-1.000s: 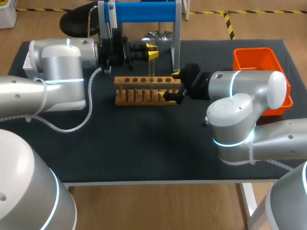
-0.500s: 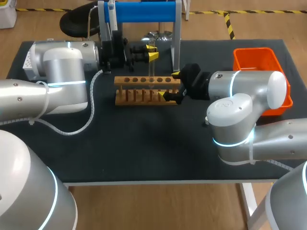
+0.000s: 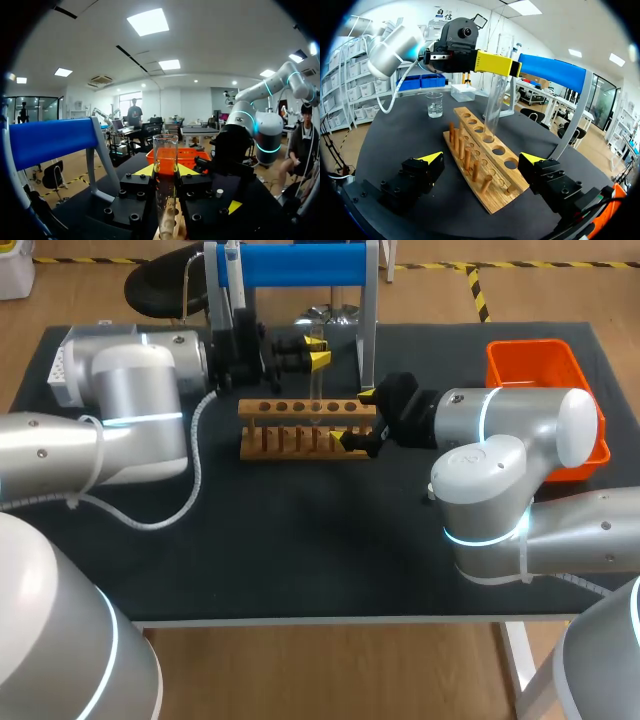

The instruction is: Invert the test tube, pick up the pipette, mount the tip to pipette, aspirate from beaker and dispense into the tube, eject the tip, return the pipette, and cap with the stopper.

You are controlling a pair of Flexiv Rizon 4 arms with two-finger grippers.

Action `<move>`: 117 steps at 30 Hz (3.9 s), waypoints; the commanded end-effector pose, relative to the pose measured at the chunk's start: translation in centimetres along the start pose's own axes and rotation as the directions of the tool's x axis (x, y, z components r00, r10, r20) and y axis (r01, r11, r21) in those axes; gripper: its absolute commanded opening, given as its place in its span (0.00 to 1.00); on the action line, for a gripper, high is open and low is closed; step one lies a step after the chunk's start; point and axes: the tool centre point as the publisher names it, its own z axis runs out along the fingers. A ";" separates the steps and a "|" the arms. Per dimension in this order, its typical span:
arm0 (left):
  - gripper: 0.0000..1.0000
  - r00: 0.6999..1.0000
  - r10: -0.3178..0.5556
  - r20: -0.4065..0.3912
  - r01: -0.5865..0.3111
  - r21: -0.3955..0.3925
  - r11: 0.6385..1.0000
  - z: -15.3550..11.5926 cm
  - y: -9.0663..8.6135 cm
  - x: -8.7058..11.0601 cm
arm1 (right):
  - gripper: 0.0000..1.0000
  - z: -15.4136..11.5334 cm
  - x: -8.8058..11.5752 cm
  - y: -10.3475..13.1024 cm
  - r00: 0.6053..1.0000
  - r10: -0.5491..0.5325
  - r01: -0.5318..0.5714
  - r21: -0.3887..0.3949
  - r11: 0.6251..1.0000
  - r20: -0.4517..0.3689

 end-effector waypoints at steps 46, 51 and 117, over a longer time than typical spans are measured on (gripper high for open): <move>0.00 0.999 0.046 -0.010 -0.046 0.028 0.999 0.4 2.6 0.6 | 1.00 0.0 0.0 0.0 1.000 0.001 -0.001 0.000 1.000 -0.001; 0.00 0.999 0.045 -0.011 -0.045 0.033 0.998 0.4 2.8 0.6 | 1.00 0.0 0.0 0.0 1.000 0.001 -0.001 0.000 1.000 -0.001; 1.00 0.984 -0.058 0.169 0.086 -0.164 0.983 -10.8 -1.6 3.0 | 1.00 0.0 0.0 0.0 1.000 0.001 -0.001 0.000 1.000 -0.001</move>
